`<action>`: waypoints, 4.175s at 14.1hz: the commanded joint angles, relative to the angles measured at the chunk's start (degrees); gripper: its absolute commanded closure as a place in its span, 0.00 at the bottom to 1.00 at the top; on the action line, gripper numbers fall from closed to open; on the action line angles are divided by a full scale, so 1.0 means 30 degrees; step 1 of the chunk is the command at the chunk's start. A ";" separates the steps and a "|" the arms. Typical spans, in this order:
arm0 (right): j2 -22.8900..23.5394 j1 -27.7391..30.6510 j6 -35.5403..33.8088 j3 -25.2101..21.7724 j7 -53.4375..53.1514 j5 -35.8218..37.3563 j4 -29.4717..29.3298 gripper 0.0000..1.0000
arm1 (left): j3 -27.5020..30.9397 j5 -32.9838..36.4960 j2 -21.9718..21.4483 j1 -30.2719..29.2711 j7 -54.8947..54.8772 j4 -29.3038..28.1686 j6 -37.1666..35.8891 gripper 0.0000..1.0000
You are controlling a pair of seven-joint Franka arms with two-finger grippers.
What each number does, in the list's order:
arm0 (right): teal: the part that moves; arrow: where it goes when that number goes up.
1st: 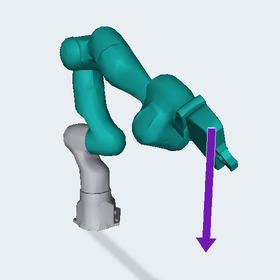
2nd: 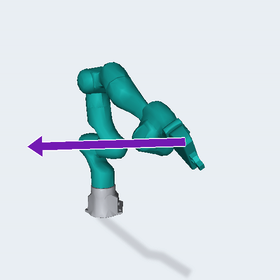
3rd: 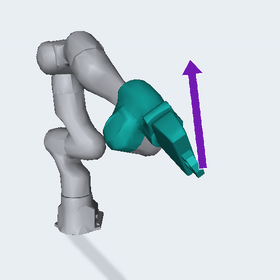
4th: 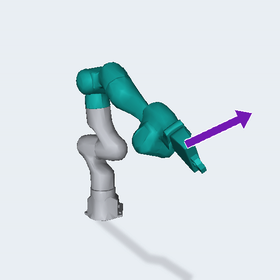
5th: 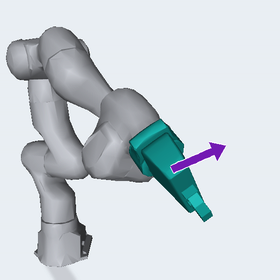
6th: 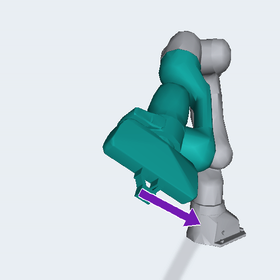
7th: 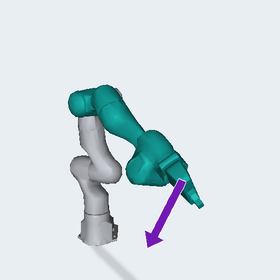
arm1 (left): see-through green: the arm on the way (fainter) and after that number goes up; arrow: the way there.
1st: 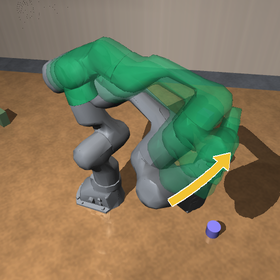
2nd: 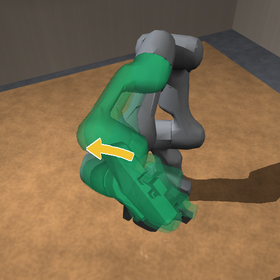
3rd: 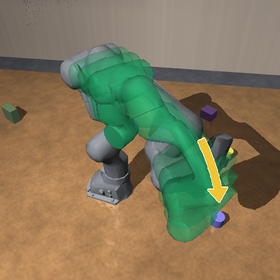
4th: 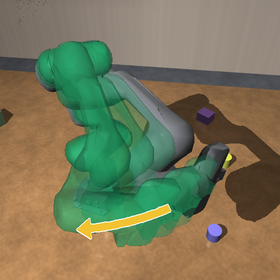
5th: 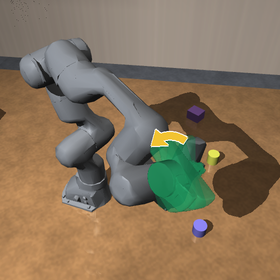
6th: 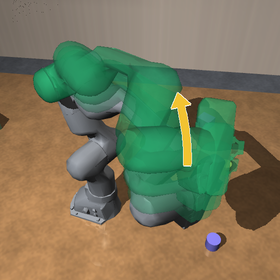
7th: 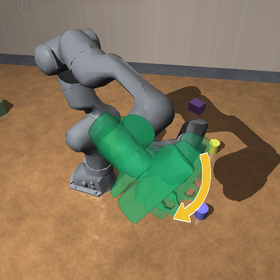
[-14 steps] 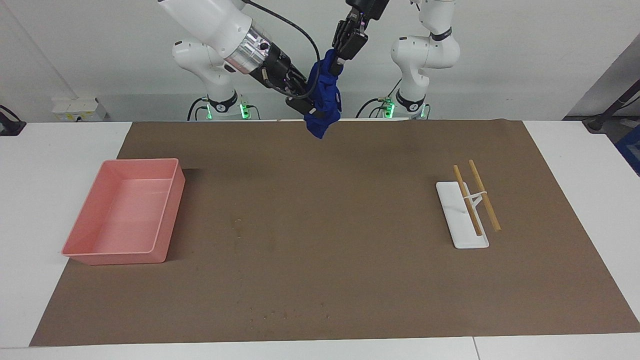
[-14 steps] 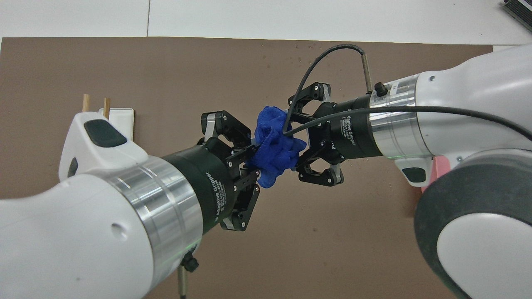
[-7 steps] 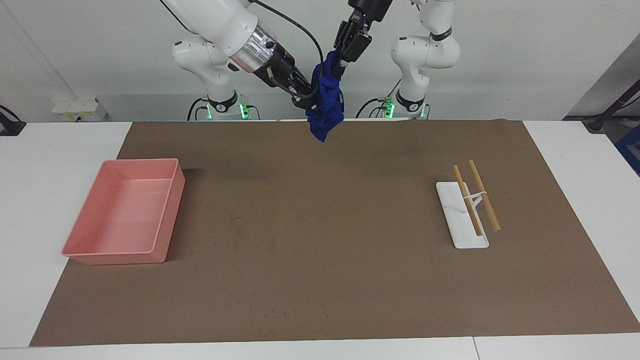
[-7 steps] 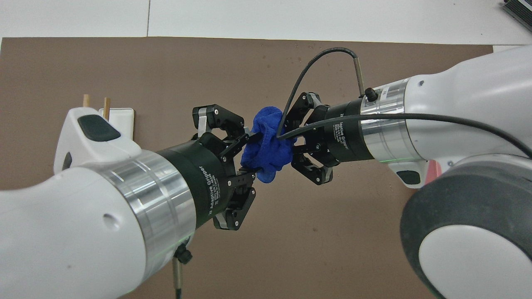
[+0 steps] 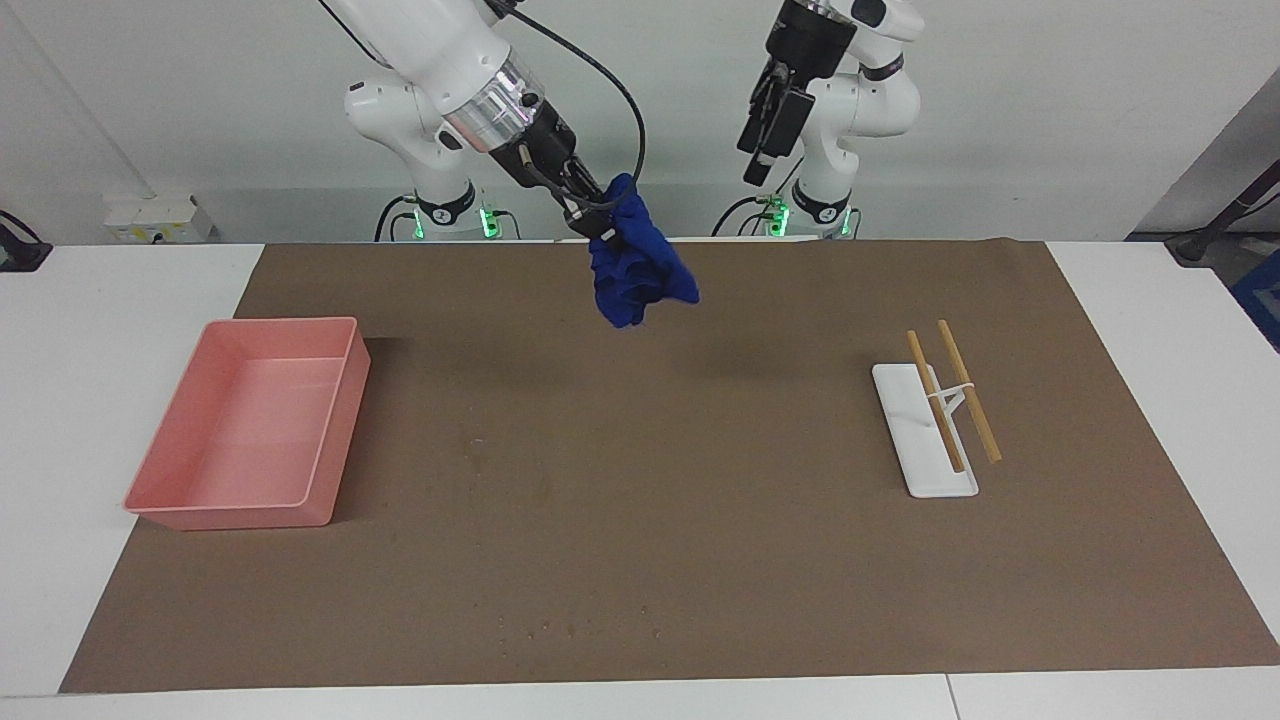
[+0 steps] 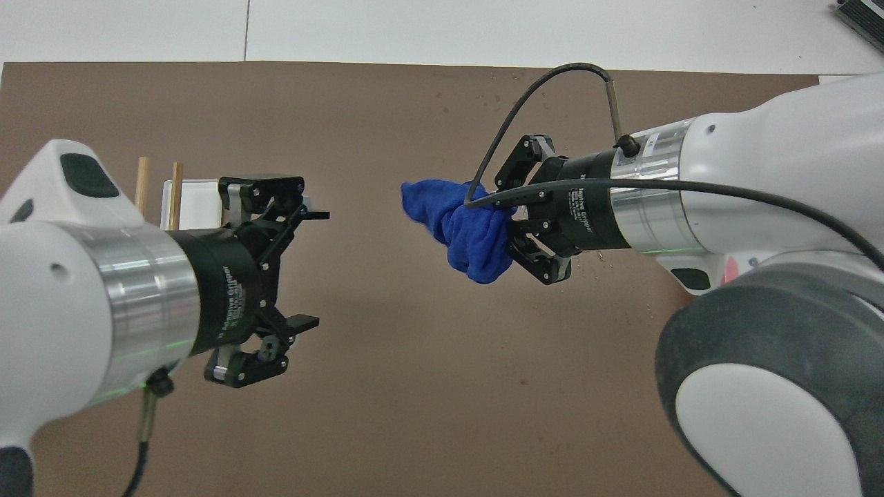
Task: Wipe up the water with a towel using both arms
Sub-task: 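Carry the cloth with the right gripper while the left gripper withdraws, then lower the cloth into the pink bin and open the right gripper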
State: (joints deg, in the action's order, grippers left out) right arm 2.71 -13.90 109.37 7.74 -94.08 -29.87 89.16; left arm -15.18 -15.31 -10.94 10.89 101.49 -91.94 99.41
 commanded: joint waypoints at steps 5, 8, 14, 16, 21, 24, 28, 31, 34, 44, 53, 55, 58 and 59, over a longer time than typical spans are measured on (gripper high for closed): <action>0.1670 0.2490 0.1947 0.0086 0.7584 0.2980 -0.0160 1.00 | 0.3621 -0.0143 -0.2327 -0.1164 -1.1776 -0.3188 -0.2754 0.00; 0.3657 0.3694 0.2565 0.0086 1.2247 0.5232 -0.0946 1.00 | 0.3681 0.0120 -0.2446 -0.3390 -1.6442 -0.3250 -0.3633 0.00; 0.9433 0.4309 0.6601 -0.0002 1.7258 0.6235 -0.4878 1.00 | 0.3652 0.3718 -0.2593 -0.4480 -2.5812 -0.3719 -0.3782 0.00; 0.9993 0.4427 0.8330 -0.0002 1.8584 0.6206 -0.4616 1.00 | 0.3682 0.4832 -0.1894 -0.4451 -2.7904 -0.3079 -0.4073 0.00; 0.8622 0.4866 1.0382 -0.0061 2.0108 0.6176 0.1699 1.00 | 0.3799 0.5248 0.1884 -0.4743 -2.7940 0.1021 -0.5012 0.00; 0.8646 0.4868 1.1942 -0.0031 2.1486 0.6176 0.3907 1.00 | 0.3799 0.5219 0.2095 -0.4511 -2.8056 0.0940 -0.4633 0.00; 0.8122 0.4867 1.1330 -0.0031 2.1517 0.6147 0.5576 1.00 | 0.4470 0.6039 0.1510 -0.3806 -3.0774 -0.0846 -0.3989 0.00; 0.7215 0.4809 1.0159 -0.0031 2.1342 0.6147 0.7274 1.00 | 0.5408 0.6039 0.1831 -0.2899 -3.0840 -0.0554 -0.3958 0.00; 0.5489 0.4895 0.9747 -0.0031 2.1252 0.6147 0.9878 1.00 | 0.5498 0.6039 0.1773 -0.2898 -3.0898 -0.0760 -0.3724 0.00; 0.0273 0.5248 0.2983 -0.0090 2.1488 0.6147 1.4077 1.00 | 0.6816 0.6010 0.2301 -0.1374 -3.1162 -0.0935 -0.3752 0.00; -0.2662 0.6475 -0.2169 -0.0236 2.1400 0.6235 0.8260 1.00 | 0.6699 0.6010 0.1976 -0.1871 -3.2187 -0.2372 -0.1675 0.00; -0.2633 0.7178 -0.3812 -0.0237 2.1545 0.7253 0.6177 1.00 | 0.6699 0.5952 0.2764 -0.1872 -3.2187 -0.1613 -0.1817 0.00; -0.2632 0.8261 -0.5191 -0.0266 2.2769 0.8515 0.4472 1.00 | 0.6582 0.5981 0.2419 -0.1872 -3.2305 -0.2486 -0.1909 0.00; -0.2603 0.8759 -0.5341 -0.0266 2.3676 0.9013 0.4294 1.00 | 0.6582 0.5981 0.2388 -0.1901 -3.2334 -0.2575 -0.1936 0.00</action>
State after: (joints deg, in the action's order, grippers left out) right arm -6.38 9.62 95.62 6.47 -27.44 -5.38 105.05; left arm 4.77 1.53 -2.99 5.45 5.47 -98.16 93.03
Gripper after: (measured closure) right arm 0.868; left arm 0.000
